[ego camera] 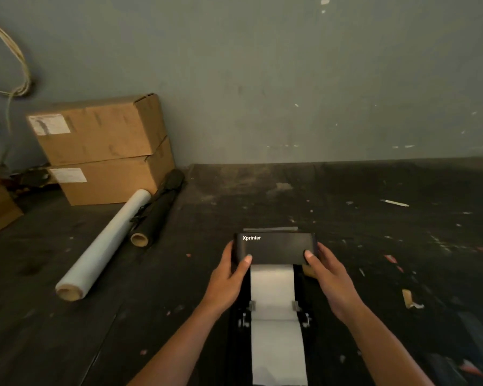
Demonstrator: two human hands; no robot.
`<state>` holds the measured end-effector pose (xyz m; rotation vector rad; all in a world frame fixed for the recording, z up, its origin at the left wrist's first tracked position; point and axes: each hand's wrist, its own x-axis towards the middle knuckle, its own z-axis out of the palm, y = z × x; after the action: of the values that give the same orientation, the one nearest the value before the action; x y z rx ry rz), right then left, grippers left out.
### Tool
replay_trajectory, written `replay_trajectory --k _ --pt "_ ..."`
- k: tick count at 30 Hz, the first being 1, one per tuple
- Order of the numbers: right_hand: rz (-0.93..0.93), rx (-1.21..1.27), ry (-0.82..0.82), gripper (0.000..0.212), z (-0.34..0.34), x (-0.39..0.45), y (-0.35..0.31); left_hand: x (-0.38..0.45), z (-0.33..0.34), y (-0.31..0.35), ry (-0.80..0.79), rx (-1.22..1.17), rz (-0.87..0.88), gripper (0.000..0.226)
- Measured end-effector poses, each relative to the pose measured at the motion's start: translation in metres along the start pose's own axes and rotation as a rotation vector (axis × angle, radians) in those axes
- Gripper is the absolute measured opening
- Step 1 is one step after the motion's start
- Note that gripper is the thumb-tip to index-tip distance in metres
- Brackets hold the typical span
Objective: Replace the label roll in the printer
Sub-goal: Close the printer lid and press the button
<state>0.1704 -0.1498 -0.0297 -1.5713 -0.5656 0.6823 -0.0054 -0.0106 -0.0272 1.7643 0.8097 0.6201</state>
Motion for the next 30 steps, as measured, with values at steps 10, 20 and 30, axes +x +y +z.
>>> replay_trajectory --k 10,20,30 --pt "-0.034 -0.252 -0.009 0.058 0.008 0.004 -0.021 0.025 -0.016 0.011 -0.052 0.106 0.049 0.065" --pt "-0.054 -0.331 -0.066 0.058 0.002 -0.002 -0.012 0.026 -0.024 0.001 -0.143 0.114 0.031 0.071" --pt "-0.084 -0.373 -0.1 0.059 -0.001 -0.01 -0.005 0.02 -0.027 -0.006 -0.162 0.198 0.077 0.073"
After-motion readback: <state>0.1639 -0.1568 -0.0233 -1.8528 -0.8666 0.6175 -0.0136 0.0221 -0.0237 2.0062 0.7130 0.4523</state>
